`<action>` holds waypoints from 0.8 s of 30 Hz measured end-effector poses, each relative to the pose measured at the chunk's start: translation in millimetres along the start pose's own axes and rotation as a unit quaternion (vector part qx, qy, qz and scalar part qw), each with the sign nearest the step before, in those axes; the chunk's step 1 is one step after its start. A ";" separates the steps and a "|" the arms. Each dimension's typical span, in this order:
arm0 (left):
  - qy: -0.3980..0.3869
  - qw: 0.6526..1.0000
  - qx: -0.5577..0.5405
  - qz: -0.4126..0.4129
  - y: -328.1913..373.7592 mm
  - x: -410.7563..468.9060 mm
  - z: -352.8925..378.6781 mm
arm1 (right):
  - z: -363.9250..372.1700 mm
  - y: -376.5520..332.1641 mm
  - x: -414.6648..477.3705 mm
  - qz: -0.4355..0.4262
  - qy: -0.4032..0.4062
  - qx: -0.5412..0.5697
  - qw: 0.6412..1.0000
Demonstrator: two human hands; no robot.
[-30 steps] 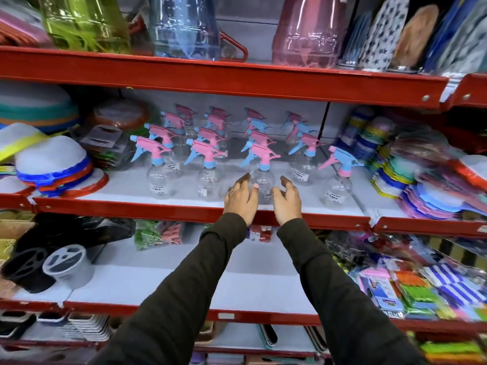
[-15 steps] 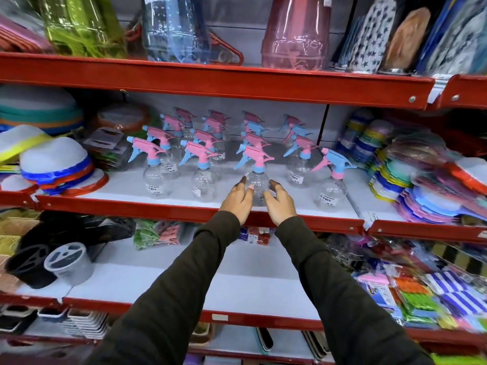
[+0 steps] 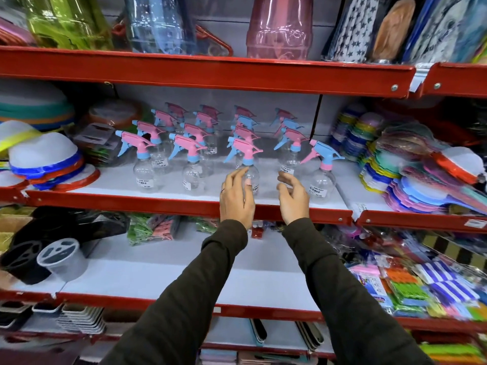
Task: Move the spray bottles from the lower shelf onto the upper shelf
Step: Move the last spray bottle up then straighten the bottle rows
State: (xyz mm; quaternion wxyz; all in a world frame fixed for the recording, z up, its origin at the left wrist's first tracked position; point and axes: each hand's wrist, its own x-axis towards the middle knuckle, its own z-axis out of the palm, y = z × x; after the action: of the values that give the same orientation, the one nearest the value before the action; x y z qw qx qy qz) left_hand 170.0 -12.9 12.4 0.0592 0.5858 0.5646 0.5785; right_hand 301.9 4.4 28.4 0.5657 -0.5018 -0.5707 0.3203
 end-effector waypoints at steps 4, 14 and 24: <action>-0.047 0.998 -0.011 0.042 21.6 -9.8 28.6 | -34.1 4.8 0.1 -0.019 0.092 0.000 0.996; -0.268 0.957 -0.046 -0.101 53.5 4.1 97.9 | -97.6 21.3 35.8 0.088 0.095 -0.089 0.988; -0.321 0.928 -0.095 -0.166 59.7 9.0 95.5 | -88.4 21.5 43.0 0.089 0.005 -0.087 0.992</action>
State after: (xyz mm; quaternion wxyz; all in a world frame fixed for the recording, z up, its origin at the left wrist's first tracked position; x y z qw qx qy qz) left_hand 273.7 28.2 30.1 0.3877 0.6295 0.5470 0.3928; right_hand 398.0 33.0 36.0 0.4918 -0.5993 -0.5469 0.3161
